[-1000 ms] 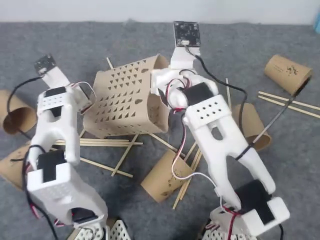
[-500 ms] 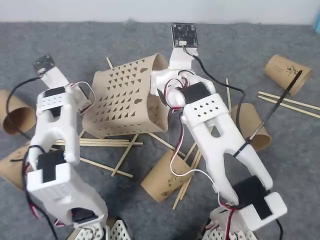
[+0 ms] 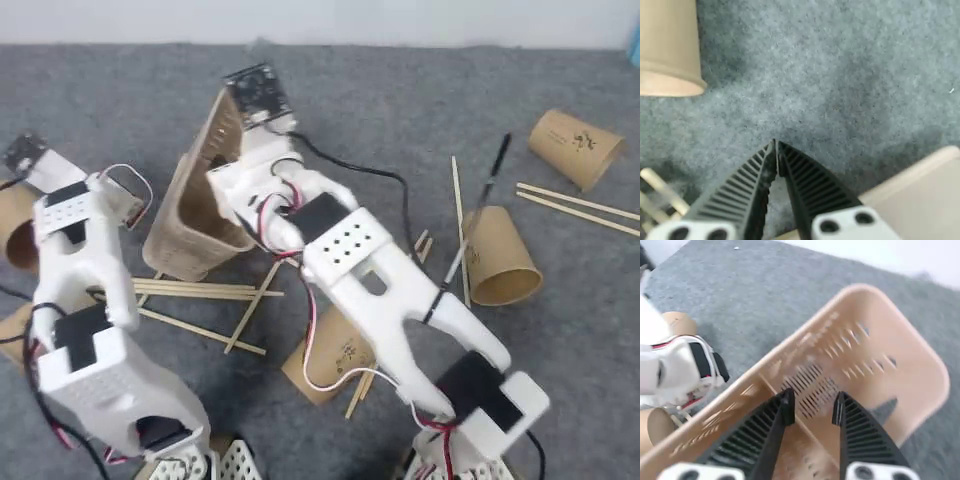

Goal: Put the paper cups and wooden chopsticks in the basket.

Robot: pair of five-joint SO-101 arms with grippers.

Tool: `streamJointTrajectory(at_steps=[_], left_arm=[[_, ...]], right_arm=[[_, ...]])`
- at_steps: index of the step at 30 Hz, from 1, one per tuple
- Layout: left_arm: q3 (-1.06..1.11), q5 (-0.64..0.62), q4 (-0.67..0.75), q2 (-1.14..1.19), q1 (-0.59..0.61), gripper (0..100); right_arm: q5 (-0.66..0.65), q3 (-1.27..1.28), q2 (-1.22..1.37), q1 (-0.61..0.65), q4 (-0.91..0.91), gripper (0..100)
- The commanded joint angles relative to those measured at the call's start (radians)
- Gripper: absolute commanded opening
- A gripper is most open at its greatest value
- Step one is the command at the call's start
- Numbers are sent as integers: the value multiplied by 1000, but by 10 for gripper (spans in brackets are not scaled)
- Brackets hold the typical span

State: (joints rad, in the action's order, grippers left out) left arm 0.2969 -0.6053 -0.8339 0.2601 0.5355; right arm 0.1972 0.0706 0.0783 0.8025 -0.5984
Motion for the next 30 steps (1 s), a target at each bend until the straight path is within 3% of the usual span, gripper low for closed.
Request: streamJointTrajectory(at_steps=[1, 5, 9, 15, 20, 30], left_arm=[[-41, -20, 3, -8, 3, 13], [-41, -20, 9, -3, 2, 13], [-70, -20, 8, 37, 5, 13], [-137, -20, -48, 91, 5, 13], [-148, -18, -54, 98, 0, 13], [-153, -18, -57, 101, 0, 13]], right_arm=[[-43, -101, 101, 51, -58, 159], [-48, -295, 142, 53, -239, 180], [-48, -549, 142, 16, -507, 294], [-38, -845, 154, -202, -881, 300], [-46, -760, 202, -303, -963, 300], [-14, -795, 168, -271, -960, 300]])
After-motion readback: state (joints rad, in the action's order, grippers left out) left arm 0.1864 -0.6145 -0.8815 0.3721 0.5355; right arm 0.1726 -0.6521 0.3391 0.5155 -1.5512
